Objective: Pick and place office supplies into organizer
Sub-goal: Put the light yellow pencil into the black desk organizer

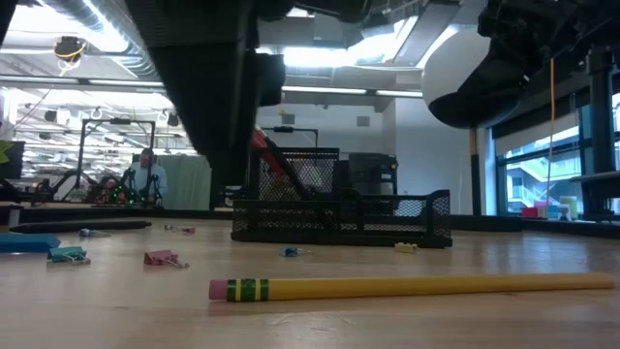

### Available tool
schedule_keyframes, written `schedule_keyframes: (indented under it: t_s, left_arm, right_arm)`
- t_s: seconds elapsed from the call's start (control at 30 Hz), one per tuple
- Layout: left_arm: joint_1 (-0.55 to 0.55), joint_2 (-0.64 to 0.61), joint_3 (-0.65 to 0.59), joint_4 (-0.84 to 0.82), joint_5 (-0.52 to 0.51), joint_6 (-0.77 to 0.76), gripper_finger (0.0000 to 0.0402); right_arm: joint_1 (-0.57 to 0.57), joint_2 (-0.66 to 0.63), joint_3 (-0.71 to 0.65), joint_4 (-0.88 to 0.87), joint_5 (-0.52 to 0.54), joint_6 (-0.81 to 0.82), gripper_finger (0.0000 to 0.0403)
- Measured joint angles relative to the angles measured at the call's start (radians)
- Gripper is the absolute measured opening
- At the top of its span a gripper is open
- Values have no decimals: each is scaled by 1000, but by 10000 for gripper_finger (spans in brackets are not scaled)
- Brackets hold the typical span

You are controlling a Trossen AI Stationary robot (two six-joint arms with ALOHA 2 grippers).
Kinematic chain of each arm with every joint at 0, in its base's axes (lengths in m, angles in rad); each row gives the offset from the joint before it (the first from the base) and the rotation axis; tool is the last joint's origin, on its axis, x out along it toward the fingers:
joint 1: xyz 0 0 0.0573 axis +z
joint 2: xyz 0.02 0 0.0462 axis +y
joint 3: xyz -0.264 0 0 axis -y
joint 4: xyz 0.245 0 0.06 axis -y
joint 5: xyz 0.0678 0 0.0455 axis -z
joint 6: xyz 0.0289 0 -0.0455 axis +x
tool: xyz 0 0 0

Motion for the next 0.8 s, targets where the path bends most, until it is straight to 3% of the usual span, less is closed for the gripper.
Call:
schedule_keyframes:
  t_s: [0.33, 0.8]
  left_arm:
    - [2, 0, 0, 59, -74, -8, 168]
    - [7, 39, 0, 71, -71, -6, 168]
  right_arm:
    - [0, 0, 0, -16, 0, -4, 85]
    - [0, 0, 0, -24, 1, -12, 85]
